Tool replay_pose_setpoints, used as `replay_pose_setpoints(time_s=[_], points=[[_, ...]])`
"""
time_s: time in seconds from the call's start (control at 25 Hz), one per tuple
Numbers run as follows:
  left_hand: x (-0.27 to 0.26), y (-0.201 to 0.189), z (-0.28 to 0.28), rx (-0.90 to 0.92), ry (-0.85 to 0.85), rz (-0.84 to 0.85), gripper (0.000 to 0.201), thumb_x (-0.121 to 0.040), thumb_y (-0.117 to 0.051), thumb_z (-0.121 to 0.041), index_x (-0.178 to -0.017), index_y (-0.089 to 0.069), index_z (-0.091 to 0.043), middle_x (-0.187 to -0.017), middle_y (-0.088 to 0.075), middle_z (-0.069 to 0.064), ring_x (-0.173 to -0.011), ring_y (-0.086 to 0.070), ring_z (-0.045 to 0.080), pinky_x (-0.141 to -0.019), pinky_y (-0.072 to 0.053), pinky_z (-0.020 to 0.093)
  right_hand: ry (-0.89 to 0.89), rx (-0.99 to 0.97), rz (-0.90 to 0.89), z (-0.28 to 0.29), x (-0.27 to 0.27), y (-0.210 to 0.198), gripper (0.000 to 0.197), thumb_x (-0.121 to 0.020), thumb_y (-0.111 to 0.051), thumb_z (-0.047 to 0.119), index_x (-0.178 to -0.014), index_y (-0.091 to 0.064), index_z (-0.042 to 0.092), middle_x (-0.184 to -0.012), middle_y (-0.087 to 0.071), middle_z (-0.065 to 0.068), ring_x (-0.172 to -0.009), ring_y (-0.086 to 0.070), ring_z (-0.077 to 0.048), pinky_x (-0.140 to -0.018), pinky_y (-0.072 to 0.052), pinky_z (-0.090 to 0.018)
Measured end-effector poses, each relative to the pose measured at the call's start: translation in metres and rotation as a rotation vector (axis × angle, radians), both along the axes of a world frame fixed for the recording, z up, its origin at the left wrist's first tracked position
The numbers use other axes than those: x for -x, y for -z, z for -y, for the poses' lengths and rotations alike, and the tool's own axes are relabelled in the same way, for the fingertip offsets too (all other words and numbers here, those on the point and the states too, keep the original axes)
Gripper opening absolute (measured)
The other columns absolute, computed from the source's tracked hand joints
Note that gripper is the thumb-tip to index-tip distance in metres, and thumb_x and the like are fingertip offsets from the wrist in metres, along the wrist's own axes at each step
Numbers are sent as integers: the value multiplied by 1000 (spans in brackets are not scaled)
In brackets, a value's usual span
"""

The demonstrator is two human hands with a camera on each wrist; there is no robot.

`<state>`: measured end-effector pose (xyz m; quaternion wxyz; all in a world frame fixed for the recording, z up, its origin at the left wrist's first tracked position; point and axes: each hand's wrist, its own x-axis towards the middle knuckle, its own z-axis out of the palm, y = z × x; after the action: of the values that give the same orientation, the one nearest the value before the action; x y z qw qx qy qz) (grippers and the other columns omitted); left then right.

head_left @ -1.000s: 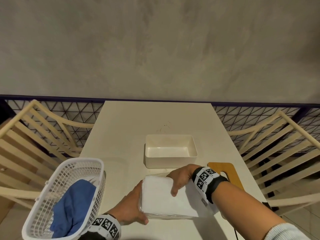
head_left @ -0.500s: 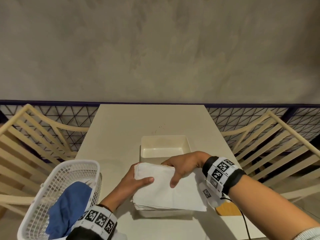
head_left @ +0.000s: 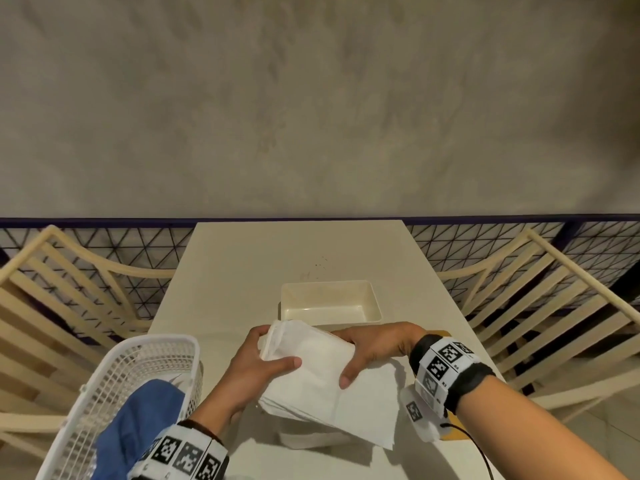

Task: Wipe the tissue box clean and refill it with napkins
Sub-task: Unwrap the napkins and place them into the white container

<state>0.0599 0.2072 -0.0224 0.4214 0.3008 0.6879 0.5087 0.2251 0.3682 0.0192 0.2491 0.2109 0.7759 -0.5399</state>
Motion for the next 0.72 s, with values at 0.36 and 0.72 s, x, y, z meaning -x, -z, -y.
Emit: replay_pose_setpoints(time_s=[0.36,0.72], points=[[34,-2,-8,-41,-43,232,49,-77,-71,-28,-119,-55,-11,-113,-69,8,-101,-67,25,-93,-51,41,938,631,-496,0,-49,21,25,-88,-62,17,-111,-55,10,-94,-75,-11,-84,-72,-23,-67,-60,-33],[39,-7,-69,169,0,233,74,-71,-72,-43,-127,-48,-2,-118,-65,15,-101,-65,31,-84,-54,37,1103,307,-224,-40,-29,21,16,-95,-48,10,-106,-56,2,-94,-65,-16,-80,-62,-30,-75,-51,-38]])
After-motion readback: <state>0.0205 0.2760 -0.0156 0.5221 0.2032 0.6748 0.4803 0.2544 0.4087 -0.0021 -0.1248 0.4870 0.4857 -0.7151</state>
